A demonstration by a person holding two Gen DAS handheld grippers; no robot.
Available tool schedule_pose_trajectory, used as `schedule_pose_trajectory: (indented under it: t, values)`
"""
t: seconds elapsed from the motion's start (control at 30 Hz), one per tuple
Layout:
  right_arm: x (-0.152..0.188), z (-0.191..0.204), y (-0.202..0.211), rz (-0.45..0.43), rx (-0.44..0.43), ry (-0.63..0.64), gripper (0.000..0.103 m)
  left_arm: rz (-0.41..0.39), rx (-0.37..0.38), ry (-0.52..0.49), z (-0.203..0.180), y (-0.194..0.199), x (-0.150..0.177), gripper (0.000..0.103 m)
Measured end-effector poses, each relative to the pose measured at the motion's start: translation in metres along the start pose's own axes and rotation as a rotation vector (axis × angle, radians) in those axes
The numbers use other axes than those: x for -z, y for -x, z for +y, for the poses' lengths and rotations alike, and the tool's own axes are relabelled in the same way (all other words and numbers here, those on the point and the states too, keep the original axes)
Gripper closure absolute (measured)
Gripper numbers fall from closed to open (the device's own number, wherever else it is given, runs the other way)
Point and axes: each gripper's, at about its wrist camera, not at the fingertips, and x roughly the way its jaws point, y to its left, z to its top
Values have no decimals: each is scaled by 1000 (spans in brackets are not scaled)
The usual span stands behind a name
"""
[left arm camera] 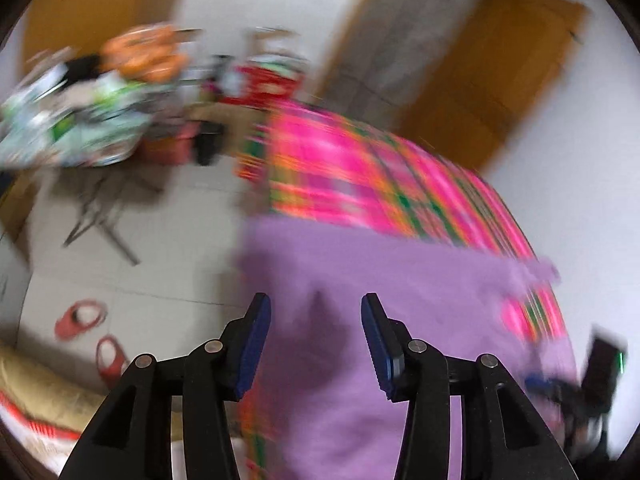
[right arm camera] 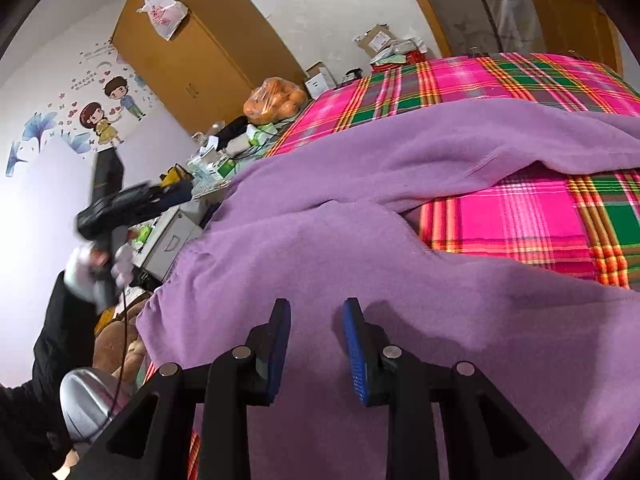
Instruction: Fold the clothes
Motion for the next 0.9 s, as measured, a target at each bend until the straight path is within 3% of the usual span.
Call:
schedule_pose_trajectory:
  t: [0.2, 0.3, 0.47, 0.57, 0.7, 0.83, 0.9]
  values:
    - [3, -9, 16, -23, 28, -24, 75, 191, 7, -258, -66, -17, 50, 54]
    - [6, -12, 21, -20, 23, -25, 75, 260, -94, -335, -65, -27, 68, 54]
    - [9, -16, 30, -31, 14, -21, 75, 281, -175, -342, -50, -16, 87, 54]
    - [12, -20, 35, -34, 13, -22, 75, 268, -166, -321, -39, 3, 100, 54]
    - [17, -22, 36, -24, 8, -17, 74, 229, -265, -318, -40, 28, 103, 54]
    - [20, -16, 35, -13, -7, 14, 74, 231, -242, -281, -35, 35, 104, 54]
    - [21, -11, 35, -6, -12, 39, 74, 276, -206, -269, -29, 32, 108, 54]
